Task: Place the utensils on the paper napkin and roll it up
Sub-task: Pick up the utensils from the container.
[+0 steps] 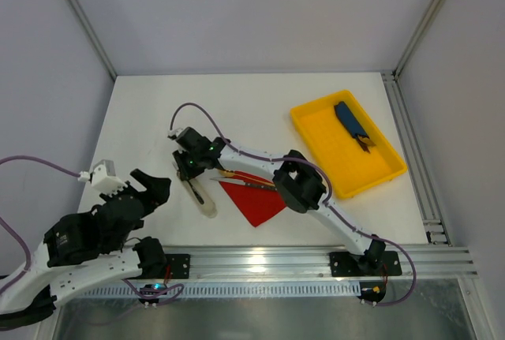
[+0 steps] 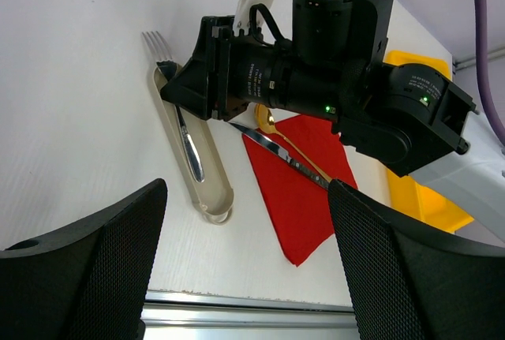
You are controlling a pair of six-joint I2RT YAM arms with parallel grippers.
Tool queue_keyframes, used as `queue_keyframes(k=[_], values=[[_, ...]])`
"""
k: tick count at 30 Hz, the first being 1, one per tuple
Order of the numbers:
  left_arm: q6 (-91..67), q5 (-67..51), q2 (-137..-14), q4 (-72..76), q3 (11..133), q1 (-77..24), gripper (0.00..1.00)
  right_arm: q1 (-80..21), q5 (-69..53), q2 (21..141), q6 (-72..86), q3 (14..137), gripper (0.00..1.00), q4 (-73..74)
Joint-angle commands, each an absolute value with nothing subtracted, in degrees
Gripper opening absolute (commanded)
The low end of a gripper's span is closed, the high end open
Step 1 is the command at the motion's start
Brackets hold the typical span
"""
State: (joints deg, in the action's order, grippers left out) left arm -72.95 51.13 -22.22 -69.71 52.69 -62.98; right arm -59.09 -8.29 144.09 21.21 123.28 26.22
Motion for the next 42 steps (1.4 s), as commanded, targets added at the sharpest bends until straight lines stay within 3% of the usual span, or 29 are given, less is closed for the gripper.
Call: queue_keyframes(k=[1, 10, 27, 38, 42], values=[[-72.2, 51.8, -20.1, -70.0, 52.9, -63.0, 0.84, -59.7, -6.1, 145.1, 21.6, 125.5, 0.28, 26.8], [-70.8, 52.0, -18.6, -71.8, 54.1, -63.0, 0.84, -60.4, -3.6, 143.8, 23.5, 126.5, 0.04, 25.6], [-70.0, 53.3, -21.6, -69.6, 55.0, -62.9, 0.82, -59.4, -2.5, 131.2, 20.7, 116.6, 0.04, 18.7], [-71.4, 53.4, -26.5, -66.1, 55.9, -63.0, 0.81, -55.3, -14.2, 121.9, 20.6, 106.1, 0.04, 12.2], [-70.1, 51.5, -29.0, -61.6, 55.5, -62.9, 0.81, -51.3, -27.1, 113.1, 23.9, 92.4, 0.04, 3.2]])
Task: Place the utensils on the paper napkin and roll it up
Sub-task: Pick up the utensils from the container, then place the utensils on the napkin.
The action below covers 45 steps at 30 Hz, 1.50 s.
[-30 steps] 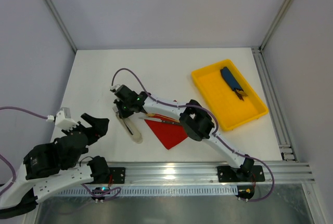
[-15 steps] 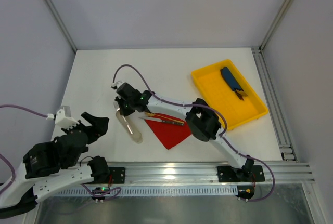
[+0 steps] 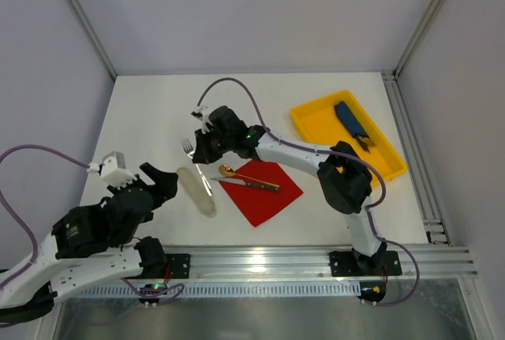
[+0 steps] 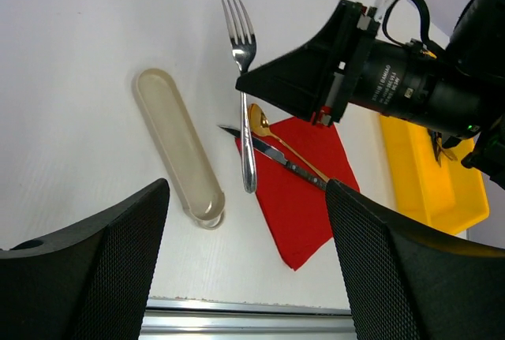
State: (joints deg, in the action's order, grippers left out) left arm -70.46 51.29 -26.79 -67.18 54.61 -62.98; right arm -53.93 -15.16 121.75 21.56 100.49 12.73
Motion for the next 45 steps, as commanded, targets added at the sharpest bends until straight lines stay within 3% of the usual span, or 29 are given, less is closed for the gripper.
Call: queue_keyframes(k=[1, 4, 15, 27, 34, 38, 45], values=[[-69.3, 51.0, -29.4, -60.1, 55.2, -62.9, 0.82, -50.4, -29.8, 111.5, 24.9, 90.0, 0.03, 1.6], [-65.8, 49.9, -30.3, -52.4, 52.8, -63.0, 0.82, -46.7, -39.4, 106.5, 26.9, 82.6, 0.04, -2.7], [-63.2, 48.1, -41.0, -41.9, 51.5, -63.0, 0.81, -46.1, -51.5, 92.5, 25.1, 63.0, 0.03, -7.9], [-65.7, 45.9, -42.5, -40.1, 49.7, -62.9, 0.75, -46.1, -42.8, 88.8, 20.1, 57.4, 0.03, -4.4], [-80.9, 39.8, -41.8, -49.6, 54.7, -62.9, 0.85, -46.3, -39.0, 85.4, 13.1, 56.4, 0.04, -2.3], [-86.6, 40.6, -42.9, -55.1, 58.3, -62.8, 0.80, -48.9, -35.3, 82.3, 7.3, 56.5, 0.03, 1.8], [-84.1, 41.7, -46.7, -53.8, 61.3, -62.8, 0.83, -52.3, -28.0, 78.7, 1.9, 56.3, 0.04, 4.2]])
